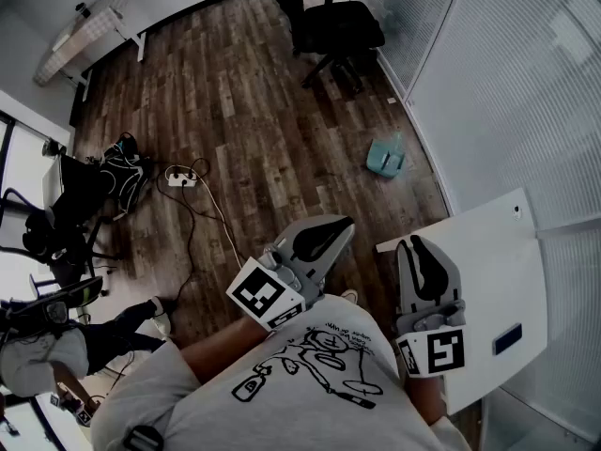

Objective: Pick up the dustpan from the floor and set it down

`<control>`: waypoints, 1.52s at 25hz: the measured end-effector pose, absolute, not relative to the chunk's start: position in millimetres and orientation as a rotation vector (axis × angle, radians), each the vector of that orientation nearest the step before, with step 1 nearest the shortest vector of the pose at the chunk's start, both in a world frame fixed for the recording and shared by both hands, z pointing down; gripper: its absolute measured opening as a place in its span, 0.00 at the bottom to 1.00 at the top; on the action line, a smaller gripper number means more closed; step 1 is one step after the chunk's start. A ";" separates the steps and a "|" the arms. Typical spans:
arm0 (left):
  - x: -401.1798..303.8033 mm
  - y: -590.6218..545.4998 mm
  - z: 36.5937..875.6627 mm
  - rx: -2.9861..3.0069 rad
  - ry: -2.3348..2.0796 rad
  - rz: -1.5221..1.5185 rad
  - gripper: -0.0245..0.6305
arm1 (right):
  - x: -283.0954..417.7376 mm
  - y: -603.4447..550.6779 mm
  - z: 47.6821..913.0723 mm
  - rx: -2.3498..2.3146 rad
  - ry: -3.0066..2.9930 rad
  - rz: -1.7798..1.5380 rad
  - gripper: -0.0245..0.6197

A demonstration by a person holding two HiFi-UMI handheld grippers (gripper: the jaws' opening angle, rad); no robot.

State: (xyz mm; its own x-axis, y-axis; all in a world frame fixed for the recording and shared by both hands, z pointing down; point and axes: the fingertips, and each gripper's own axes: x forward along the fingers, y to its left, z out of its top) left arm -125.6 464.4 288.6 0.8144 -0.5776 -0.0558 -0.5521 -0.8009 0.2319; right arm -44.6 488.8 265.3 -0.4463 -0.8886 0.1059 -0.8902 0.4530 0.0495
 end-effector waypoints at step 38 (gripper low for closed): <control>-87.1 323.3 324.4 2.742 -0.879 -0.051 0.04 | 7.6 344.0 317.0 1.630 -2.539 0.214 0.12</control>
